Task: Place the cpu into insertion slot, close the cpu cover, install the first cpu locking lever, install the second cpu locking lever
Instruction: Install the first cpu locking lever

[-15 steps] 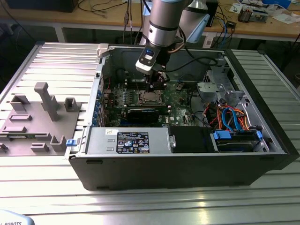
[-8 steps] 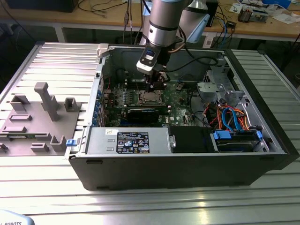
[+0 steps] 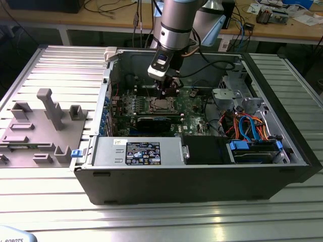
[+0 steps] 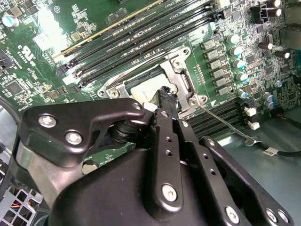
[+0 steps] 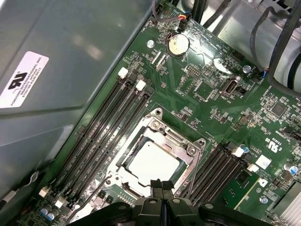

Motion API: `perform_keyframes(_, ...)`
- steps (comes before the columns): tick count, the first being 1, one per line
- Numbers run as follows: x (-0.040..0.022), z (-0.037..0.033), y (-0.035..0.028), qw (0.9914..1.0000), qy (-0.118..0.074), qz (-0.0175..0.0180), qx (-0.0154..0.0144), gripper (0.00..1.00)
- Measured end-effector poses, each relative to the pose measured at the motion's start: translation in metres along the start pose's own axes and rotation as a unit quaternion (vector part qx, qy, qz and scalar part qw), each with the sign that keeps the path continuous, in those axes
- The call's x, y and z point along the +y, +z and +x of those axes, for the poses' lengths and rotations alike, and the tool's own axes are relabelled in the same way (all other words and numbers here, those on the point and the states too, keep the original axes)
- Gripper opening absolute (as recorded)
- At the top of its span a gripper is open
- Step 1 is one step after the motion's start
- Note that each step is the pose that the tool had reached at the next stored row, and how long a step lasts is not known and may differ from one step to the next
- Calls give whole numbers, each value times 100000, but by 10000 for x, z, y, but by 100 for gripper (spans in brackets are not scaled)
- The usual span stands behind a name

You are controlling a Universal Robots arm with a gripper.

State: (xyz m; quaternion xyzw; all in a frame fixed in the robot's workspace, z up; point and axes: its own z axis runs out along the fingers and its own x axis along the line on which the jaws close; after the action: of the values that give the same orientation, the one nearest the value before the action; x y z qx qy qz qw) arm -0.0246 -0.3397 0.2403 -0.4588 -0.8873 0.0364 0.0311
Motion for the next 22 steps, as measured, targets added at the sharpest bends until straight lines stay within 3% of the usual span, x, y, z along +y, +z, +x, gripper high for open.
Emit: perform_keyframes(22,0,0,0,99926,-3836,85,-362,11)
